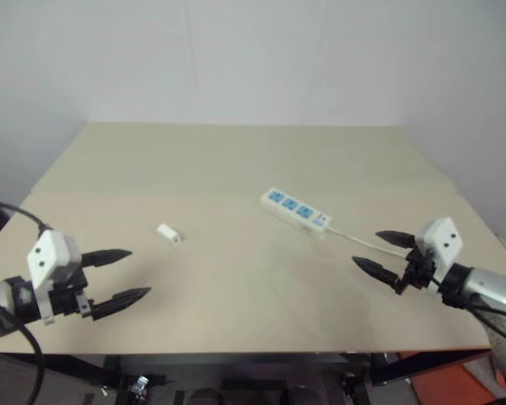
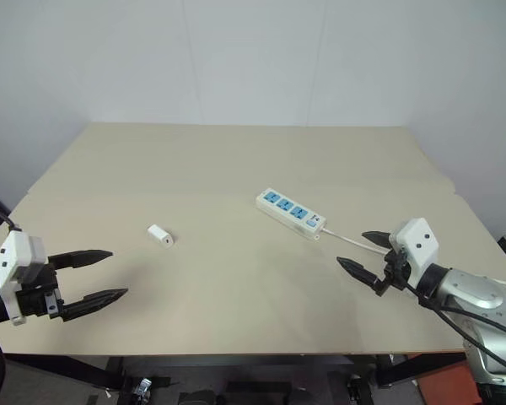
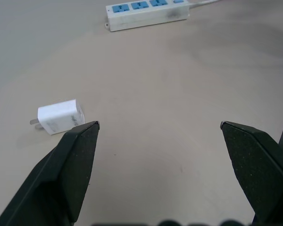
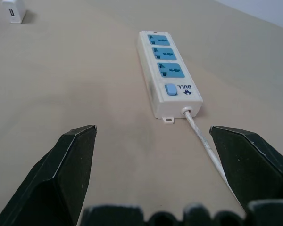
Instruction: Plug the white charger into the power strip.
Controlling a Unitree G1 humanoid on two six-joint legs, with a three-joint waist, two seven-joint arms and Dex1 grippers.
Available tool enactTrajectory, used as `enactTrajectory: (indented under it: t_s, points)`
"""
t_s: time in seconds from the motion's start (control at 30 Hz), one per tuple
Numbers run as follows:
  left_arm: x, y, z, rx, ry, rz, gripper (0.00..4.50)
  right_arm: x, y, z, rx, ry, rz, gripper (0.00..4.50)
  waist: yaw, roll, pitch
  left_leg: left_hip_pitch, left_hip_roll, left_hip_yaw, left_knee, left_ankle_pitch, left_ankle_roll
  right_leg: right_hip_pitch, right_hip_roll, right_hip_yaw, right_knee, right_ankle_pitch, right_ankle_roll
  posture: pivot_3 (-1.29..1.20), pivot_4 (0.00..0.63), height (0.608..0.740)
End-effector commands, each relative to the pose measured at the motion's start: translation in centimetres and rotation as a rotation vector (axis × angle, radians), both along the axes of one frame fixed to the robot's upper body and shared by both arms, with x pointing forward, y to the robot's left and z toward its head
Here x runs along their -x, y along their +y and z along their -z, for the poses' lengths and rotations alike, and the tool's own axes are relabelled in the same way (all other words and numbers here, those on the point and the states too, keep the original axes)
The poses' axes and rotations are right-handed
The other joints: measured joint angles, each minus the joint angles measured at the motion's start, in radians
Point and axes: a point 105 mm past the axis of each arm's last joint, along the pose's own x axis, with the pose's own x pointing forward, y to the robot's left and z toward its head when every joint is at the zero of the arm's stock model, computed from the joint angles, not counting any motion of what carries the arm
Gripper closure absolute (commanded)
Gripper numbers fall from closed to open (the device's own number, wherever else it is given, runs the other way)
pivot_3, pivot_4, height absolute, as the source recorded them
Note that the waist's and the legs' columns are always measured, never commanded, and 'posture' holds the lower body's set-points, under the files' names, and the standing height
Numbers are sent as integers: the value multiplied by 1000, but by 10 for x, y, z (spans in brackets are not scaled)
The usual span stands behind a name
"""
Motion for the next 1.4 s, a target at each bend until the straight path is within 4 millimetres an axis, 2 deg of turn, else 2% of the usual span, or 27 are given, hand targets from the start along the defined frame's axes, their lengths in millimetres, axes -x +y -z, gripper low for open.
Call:
enactTrajectory:
  t_s: [0.03,0.27,0.37,0.53,0.7,0.8,0.93,1.03,1.4]
  points:
    - [-1,-17,-14,23,-66,77,9,-11,9,-6,-7,-42,-23,0,-1,0,0,0,0,0,0,0,0,0,0,0,0,0,0,0,150,740]
    - [-11,-31,-16,43,-85,130,9,-51,21,7,-16,-40,-1,0,-9,0,0,-1,0,0,0,0,0,-1,1,1,0,1,0,0,150,740]
    - [-12,-34,-16,51,-91,144,9,-77,19,14,8,-38,67,0,-14,0,0,-1,0,0,0,0,0,-1,1,1,1,1,0,0,150,740]
    - [-12,-37,-14,55,-89,148,9,-107,17,28,72,1,137,0,-16,0,0,-1,0,1,-1,0,0,-2,1,1,1,1,-1,0,150,740]
    - [-11,-38,-12,58,-88,151,9,-119,17,47,150,68,153,0,-17,0,0,-1,0,1,-1,0,0,-2,1,1,1,1,-1,0,150,740]
    - [-8,-37,-13,59,-90,147,9,-118,21,49,158,79,146,0,-17,0,0,-1,0,1,-1,0,0,-2,0,1,1,1,-1,0,150,740]
    - [-6,-36,-12,58,-88,140,9,-120,18,52,146,94,183,0,-18,0,0,1,0,0,-1,0,0,-2,0,2,3,1,-1,0,150,740]
    - [-7,-35,-12,56,-90,137,0,-119,18,53,135,110,169,634,-18,0,0,3,0,0,-1,0,0,-2,1,4,6,1,-1,0,150,740]
    - [-7,-36,-12,56,-90,147,0,-110,16,54,112,140,136,4482,-18,0,0,2,0,0,-1,0,0,-2,1,5,6,1,-1,0,150,740]
